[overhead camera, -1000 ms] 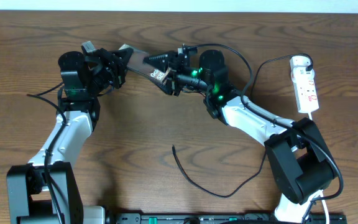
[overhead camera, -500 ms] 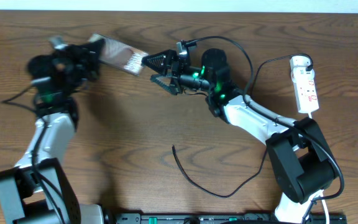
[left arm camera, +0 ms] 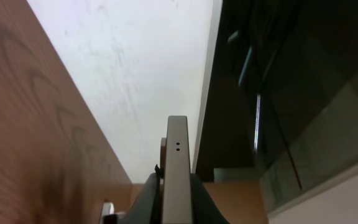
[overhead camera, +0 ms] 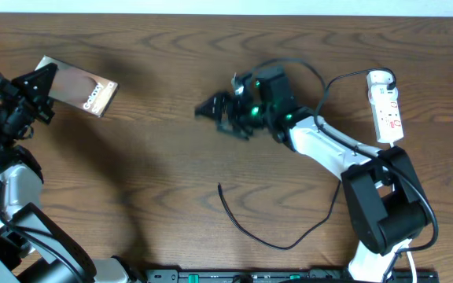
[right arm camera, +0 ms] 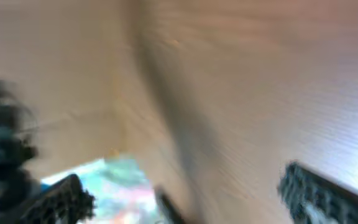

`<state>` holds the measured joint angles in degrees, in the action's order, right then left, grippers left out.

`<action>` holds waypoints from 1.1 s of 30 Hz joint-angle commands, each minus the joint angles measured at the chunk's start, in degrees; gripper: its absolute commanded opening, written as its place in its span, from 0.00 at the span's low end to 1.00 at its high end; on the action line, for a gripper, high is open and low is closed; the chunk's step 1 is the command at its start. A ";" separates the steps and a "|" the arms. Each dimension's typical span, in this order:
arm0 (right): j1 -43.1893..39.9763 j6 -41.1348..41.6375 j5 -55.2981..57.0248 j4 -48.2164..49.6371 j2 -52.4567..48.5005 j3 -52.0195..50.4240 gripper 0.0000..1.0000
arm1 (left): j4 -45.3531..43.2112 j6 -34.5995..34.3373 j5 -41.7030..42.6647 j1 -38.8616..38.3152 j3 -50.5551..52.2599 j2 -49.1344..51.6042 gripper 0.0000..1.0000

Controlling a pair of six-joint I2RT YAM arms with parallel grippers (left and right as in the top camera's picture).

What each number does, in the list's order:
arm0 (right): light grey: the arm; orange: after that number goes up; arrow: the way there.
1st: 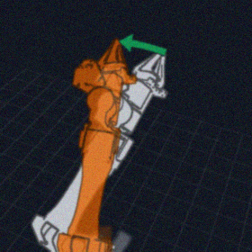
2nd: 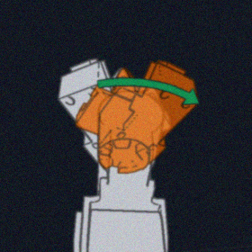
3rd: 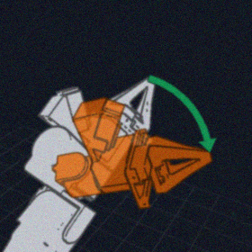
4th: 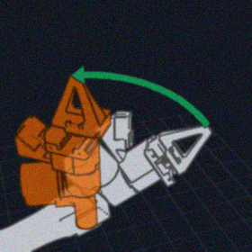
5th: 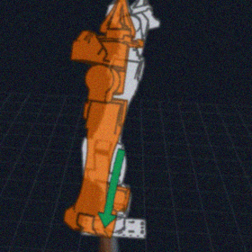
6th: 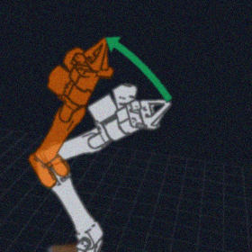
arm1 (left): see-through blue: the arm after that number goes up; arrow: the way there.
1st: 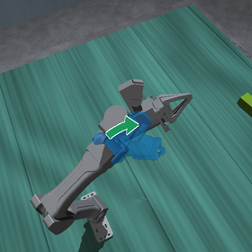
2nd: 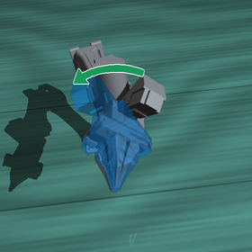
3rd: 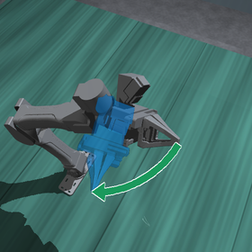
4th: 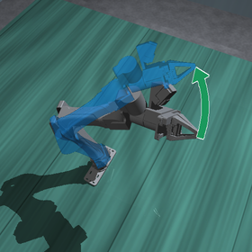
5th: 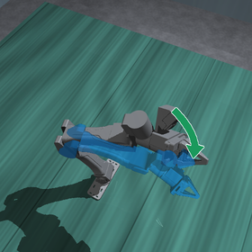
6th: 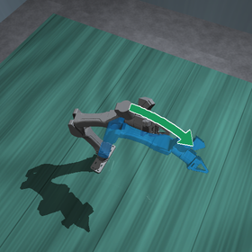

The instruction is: Plug charger to phone and switch on socket

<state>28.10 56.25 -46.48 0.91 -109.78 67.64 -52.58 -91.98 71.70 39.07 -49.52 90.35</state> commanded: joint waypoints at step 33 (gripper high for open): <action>19.98 -26.10 37.09 -57.22 -2.03 8.66 0.99 | -0.68 1.05 7.41 0.28 -0.94 -0.44 0.07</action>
<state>46.68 30.52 -10.31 -56.01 -109.60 75.40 -52.73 -91.57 77.52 39.22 -49.52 90.35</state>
